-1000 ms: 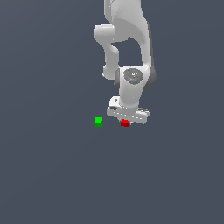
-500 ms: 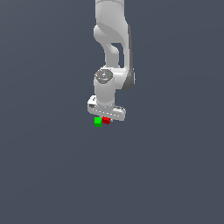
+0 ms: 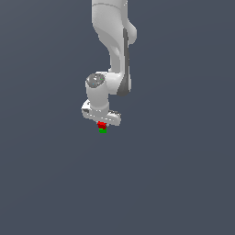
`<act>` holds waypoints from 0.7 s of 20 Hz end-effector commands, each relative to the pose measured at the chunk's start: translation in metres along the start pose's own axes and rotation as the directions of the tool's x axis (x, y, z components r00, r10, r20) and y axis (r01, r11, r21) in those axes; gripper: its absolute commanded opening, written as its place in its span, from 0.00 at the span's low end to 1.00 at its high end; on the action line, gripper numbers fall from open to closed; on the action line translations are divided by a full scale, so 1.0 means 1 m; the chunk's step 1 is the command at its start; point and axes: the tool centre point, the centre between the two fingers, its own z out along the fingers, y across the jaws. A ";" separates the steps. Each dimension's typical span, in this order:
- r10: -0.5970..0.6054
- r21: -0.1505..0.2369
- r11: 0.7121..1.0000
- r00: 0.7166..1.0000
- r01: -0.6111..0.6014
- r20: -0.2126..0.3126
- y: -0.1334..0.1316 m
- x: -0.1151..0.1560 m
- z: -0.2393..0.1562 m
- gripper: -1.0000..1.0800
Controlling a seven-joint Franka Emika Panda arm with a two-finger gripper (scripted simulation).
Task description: Stack the red cube on top of the green cube.
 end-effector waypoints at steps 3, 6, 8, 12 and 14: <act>-0.002 0.000 1.000 1.000 0.002 -0.001 0.004 0.001 0.001 0.00; -0.002 0.000 1.000 1.000 0.002 -0.001 0.003 0.002 0.000 0.96; -0.002 0.000 1.000 1.000 0.002 -0.001 0.003 0.002 0.000 0.96; -0.002 0.000 1.000 1.000 0.002 -0.001 0.003 0.002 0.000 0.96; -0.002 0.000 1.000 1.000 0.002 -0.001 0.003 0.002 0.000 0.96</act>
